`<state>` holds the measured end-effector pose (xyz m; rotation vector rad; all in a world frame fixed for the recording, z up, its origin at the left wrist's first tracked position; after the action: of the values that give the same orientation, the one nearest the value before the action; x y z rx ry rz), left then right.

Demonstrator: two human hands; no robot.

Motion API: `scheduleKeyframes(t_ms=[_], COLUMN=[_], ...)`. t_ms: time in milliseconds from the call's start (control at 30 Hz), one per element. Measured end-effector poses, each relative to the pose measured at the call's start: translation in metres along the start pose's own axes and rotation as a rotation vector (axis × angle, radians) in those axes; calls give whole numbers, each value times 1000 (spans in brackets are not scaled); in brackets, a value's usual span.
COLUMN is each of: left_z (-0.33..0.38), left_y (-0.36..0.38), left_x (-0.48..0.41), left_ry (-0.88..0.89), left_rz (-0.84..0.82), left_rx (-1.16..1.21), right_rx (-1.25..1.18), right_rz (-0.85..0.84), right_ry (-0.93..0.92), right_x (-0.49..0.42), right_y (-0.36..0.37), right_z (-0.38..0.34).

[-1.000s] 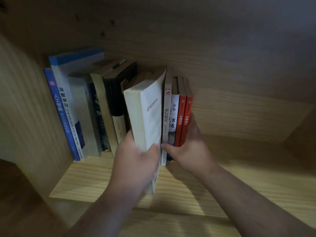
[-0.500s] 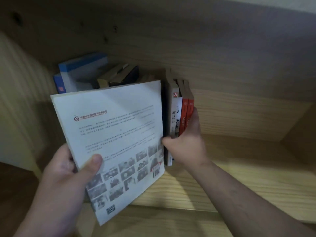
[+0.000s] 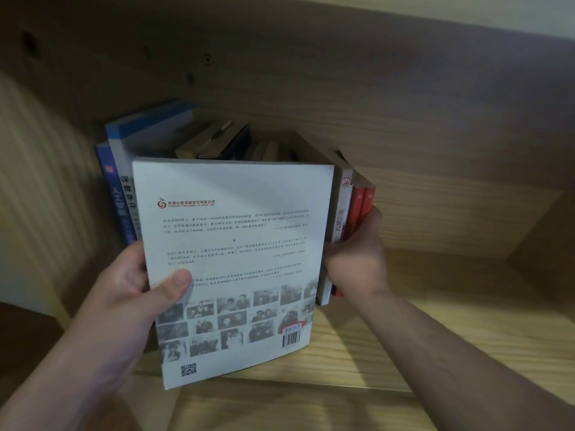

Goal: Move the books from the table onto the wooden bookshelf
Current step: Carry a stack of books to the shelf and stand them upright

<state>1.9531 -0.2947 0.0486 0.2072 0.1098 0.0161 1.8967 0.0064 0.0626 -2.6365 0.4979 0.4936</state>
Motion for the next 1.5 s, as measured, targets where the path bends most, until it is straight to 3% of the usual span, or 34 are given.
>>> scheduleKeyframes(t_ms=[267,467,667,833,933,1133,1300,1500], left_z=[-6,0,-7,-20,-24,-24,-19,-14], left_y=[-13,-7,32,85,123,189,184,166], left_x=[2,15,11,8,5,-8,-24,-11], left_ry=[13,-27,-133,-220,-246,-226,-100,121], left_rz=[52,-4,-64,-179,-249,-250,4,98], left_rx=[21,83,232,318,307,65,-155,-264], right_rx=[-31,5,-306,-423,-482,-508,-495,-245], right_rz=[-205,-378,-276,-297,-324,-74,147,285], right_ry=[30,56,253,206,271,321,187,54], right_x=[-10,-11,27,60,65,56,49,35], right_y=[23,14,-24,-59,-83,-151,-194,-161], right_z=[-13,-15,0,-17,-11,18,22,12])
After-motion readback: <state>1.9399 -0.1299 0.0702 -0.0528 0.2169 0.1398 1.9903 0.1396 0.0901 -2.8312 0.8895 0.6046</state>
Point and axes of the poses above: each hand's wrist, its own x-axis away from the middle knuckle, its own y-axis out of the palm, z = x × y, the point moved 7 cm from there along -x, towards the middle knuckle, and after that the axes turned 7 degrees about -y, right-handed, at the moved point
